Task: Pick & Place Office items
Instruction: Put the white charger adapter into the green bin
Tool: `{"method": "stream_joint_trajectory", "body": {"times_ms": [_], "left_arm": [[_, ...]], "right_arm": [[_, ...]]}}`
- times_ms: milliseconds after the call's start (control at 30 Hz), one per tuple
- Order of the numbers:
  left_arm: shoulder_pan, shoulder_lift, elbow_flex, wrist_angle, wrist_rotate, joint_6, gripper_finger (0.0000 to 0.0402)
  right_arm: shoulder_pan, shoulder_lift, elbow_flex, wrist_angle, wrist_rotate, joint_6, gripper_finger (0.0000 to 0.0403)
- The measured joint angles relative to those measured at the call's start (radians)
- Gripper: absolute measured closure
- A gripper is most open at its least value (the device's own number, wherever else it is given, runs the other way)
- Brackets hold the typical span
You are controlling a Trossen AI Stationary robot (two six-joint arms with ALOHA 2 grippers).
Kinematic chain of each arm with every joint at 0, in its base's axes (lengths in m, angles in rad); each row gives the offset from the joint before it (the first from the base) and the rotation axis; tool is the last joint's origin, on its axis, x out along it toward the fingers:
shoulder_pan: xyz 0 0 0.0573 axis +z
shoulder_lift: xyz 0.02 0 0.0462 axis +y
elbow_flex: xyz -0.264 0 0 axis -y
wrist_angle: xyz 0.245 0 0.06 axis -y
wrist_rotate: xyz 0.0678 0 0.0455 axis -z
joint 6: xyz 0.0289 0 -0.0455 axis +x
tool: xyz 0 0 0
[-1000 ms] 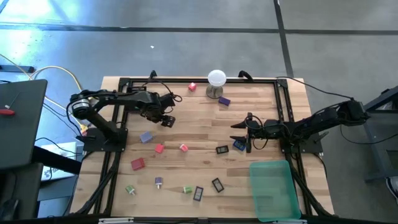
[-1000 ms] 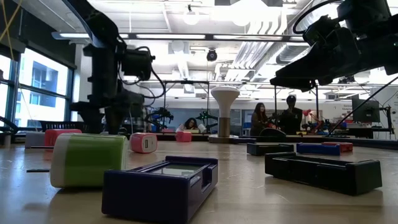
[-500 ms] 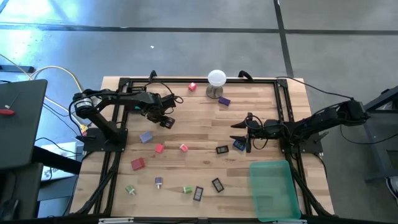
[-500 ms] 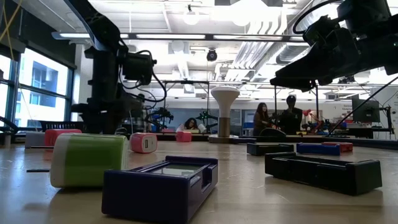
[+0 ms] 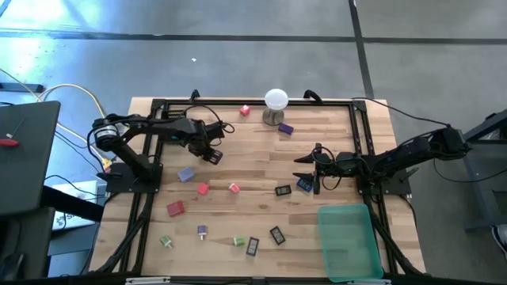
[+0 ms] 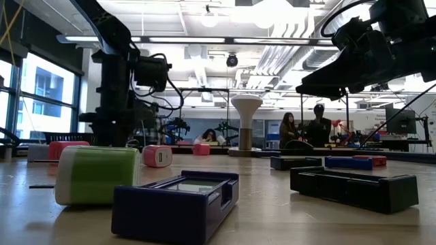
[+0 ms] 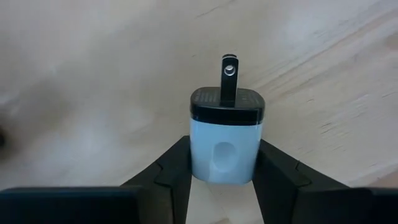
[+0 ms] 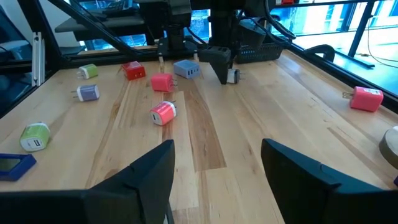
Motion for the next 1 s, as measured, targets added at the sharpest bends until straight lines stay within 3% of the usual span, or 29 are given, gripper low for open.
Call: {"method": "stream_joint_trajectory", "body": {"times_ms": [200, 433, 667, 1000], "left_arm": [[-0.069, -0.107, 0.013, 0.052, -0.163, 0.054, 0.0271], [-0.207, -0.279, 0.015, 0.346, -0.184, 0.272, 0.0270], [-0.298, -0.282, 0.017, 0.771, -0.049, 0.442, 0.0269], [-0.366, -0.115, 0.015, 1.121, 0.058, 0.494, 0.0269]], "right_arm": [[0.000, 0.000, 0.000, 0.001, 0.000, 0.000, 0.0176], [0.000, 0.000, 0.000, 0.072, -0.006, 0.004, 0.0176], [0.000, 0.000, 0.000, 0.171, -0.008, 0.017, 0.0176], [0.000, 0.026, 0.059, 0.237, 0.003, -0.047, 0.0176]]}}
